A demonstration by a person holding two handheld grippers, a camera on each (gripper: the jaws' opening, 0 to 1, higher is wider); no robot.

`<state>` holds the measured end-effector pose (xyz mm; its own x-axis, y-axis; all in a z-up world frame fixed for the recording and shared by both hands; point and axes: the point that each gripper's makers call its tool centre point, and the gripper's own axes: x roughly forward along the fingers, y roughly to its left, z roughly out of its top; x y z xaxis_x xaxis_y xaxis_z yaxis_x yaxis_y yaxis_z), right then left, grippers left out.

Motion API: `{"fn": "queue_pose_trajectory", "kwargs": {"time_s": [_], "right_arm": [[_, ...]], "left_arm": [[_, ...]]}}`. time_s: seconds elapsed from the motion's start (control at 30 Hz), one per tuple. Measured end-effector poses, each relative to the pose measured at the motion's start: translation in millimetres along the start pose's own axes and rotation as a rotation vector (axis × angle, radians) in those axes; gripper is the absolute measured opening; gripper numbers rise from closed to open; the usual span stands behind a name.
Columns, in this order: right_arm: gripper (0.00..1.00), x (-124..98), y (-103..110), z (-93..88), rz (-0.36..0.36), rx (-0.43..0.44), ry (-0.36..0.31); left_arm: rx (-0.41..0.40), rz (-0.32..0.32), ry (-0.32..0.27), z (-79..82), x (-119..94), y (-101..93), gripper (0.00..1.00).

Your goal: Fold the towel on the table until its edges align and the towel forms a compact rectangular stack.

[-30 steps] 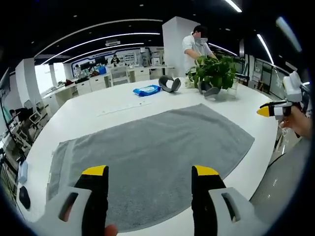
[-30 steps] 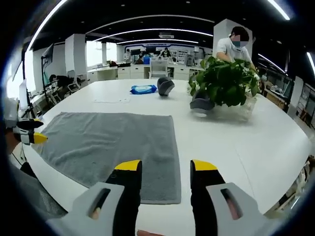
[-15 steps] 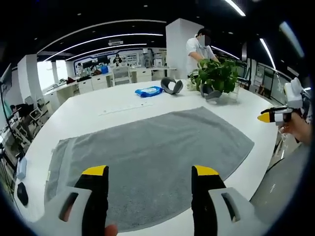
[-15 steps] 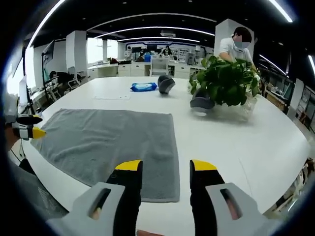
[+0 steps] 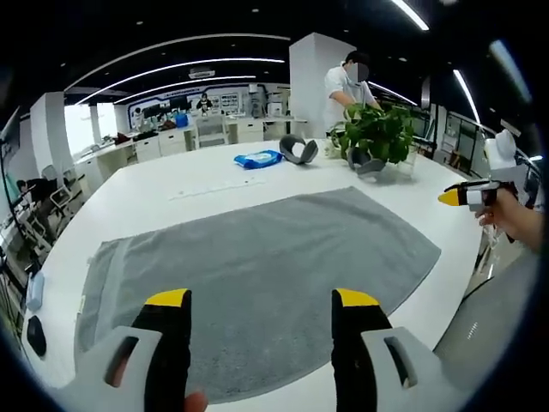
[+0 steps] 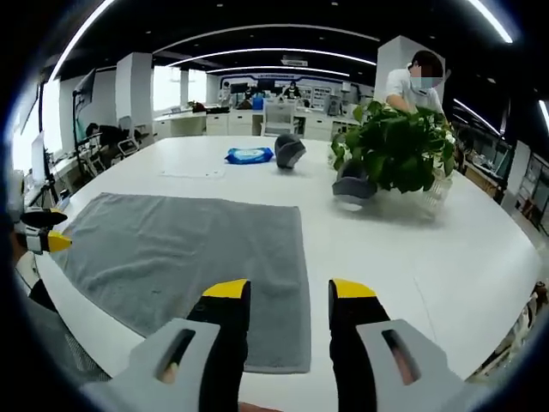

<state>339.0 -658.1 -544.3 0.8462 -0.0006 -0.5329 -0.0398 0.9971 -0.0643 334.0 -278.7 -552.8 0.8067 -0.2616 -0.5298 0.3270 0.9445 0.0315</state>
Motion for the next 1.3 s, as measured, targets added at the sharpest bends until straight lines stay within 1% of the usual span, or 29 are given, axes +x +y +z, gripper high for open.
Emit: {"fn": "queue_pose_trajectory", "kwargs": {"time_s": [0.03,0.13,0.2,0.23,0.27,0.3,0.33,0.43,0.5,0.53,0.57,0.6,0.63,0.7,0.73,0.83,0.9,0.97,1.1,1.13,1.2,1.3], "right_arm": [[0.35,2.8,-2.2,-2.1,-0.006,0.009,0.003],[0.31,12.9,-7.5,-16.4,-0.005,0.029,0.051],[0.29,19.3,-11.5,-24.6,-0.013,0.044,0.063],[0.30,23.3,-12.5,-30.7,-0.012,0.062,0.081],[0.31,27.8,-12.6,-40.2,0.001,0.075,0.121],[0.31,31.1,-14.8,-42.8,-0.003,0.075,0.122],[0.29,32.4,-16.8,-50.0,-0.012,0.077,0.149],[0.25,36.3,-21.0,-61.1,-0.019,0.081,0.170],[0.23,35.0,-21.5,-70.4,-0.020,0.091,0.191],[0.23,34.8,-23.3,-78.8,-0.027,0.114,0.211],[0.23,35.8,-23.0,-82.7,-0.021,0.141,0.229],[0.24,39.0,-23.3,-83.0,-0.002,0.154,0.226],[0.21,39.7,-25.0,-84.1,-0.007,0.147,0.225],[0.18,38.8,-23.7,-89.2,-0.005,0.142,0.249],[0.18,39.3,-21.8,-90.9,0.004,0.156,0.255],[0.19,40.6,-19.5,-96.5,0.010,0.156,0.274],[0.20,41.0,-16.1,-101.4,0.022,0.165,0.299],[0.20,41.4,-15.3,-101.6,0.023,0.159,0.300],[0.20,41.4,-14.1,-110.3,0.024,0.157,0.337],[0.19,42.3,-16.9,-107.4,0.020,0.142,0.320],[0.18,40.6,-17.2,-107.8,0.021,0.146,0.329],[0.16,39.9,-16.1,-109.4,0.017,0.122,0.330]], "left_arm": [[-0.001,0.000,0.000,-0.2,0.1,0.1,0.68],[-0.005,-0.003,0.007,-1.9,0.6,-0.3,0.68],[-0.001,-0.003,0.010,-2.8,1.0,-0.6,0.67],[0.001,-0.003,0.012,-3.2,1.1,-0.7,0.67],[0.006,-0.005,0.014,-3.6,1.2,-1.4,0.67],[0.009,-0.005,0.015,-3.7,1.3,-1.7,0.67],[0.013,-0.006,0.016,-3.9,1.4,-2.3,0.66],[0.020,-0.004,0.022,-5.4,1.4,-2.0,0.66],[0.024,0.001,0.026,-6.4,1.7,-0.8,0.66],[0.024,0.004,0.030,-7.1,1.9,-0.1,0.66],[0.023,0.004,0.030,-7.3,2.0,0.0,0.66],[0.024,0.005,0.032,-7.6,2.2,0.1,0.66],[0.025,0.006,0.033,-7.8,2.3,0.2,0.66],[0.029,0.006,0.036,-8.8,2.7,-0.1,0.66],[0.031,0.006,0.039,-9.3,2.9,-0.3,0.66],[0.035,0.007,0.040,-9.2,2.8,-0.4,0.66],[0.036,0.008,0.040,-9.3,2.7,-0.1,0.66],[0.036,0.009,0.040,-9.0,2.7,0.2,0.66],[0.033,0.007,0.041,-9.5,2.9,0.1,0.66],[0.035,0.007,0.042,-9.6,3.0,-0.2,0.66],[0.038,0.006,0.043,-9.6,3.1,-0.5,0.66],[0.038,0.003,0.045,-9.9,3.3,-1.1,0.66]]}}
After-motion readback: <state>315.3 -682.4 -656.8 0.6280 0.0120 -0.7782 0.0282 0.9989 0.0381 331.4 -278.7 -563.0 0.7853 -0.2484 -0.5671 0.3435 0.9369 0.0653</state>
